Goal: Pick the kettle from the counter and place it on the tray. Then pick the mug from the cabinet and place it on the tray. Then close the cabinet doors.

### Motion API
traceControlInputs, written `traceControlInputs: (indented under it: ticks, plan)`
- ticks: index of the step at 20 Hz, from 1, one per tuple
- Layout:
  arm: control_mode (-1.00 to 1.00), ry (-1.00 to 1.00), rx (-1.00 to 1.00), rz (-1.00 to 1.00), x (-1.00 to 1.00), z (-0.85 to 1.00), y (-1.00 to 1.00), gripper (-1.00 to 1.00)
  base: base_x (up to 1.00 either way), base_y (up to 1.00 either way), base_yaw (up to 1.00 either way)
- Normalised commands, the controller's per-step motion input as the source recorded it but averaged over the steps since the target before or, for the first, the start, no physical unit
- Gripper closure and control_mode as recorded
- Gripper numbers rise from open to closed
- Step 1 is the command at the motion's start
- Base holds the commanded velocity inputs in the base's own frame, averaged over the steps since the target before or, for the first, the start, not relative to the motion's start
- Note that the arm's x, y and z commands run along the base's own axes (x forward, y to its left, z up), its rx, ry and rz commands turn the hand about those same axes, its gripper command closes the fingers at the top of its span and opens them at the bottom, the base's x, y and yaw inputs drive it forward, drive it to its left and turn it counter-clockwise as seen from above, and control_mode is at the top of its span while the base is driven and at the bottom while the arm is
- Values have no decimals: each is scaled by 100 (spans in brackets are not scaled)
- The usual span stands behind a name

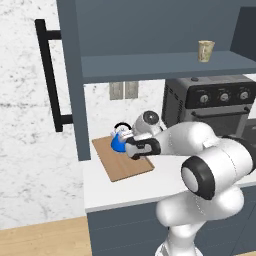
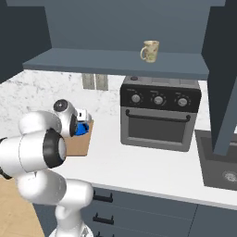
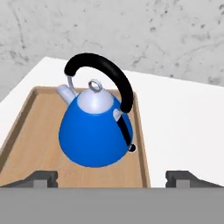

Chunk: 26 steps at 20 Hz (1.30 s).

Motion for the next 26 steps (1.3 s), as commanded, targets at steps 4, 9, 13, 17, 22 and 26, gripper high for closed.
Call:
traceControlInputs:
  ticks: [4, 9, 13, 17, 22, 26]
  plan:
    - [-100, -5, 18, -6, -63, 67, -13, -100, 0, 0, 0]
    - [-100, -1, 5, -5, -55, 77, -16, -100, 0, 0, 0]
    - [-100, 0, 0, -8, -55, 87, -14, -100, 0, 0, 0]
    - [-100, 0, 0, -6, -48, 92, -14, -100, 0, 0, 0]
    - [-100, -1, 0, -5, -53, 86, -27, -100, 0, 0, 0]
    - [-100, -6, 0, -12, -58, 66, -34, -100, 0, 0, 0]
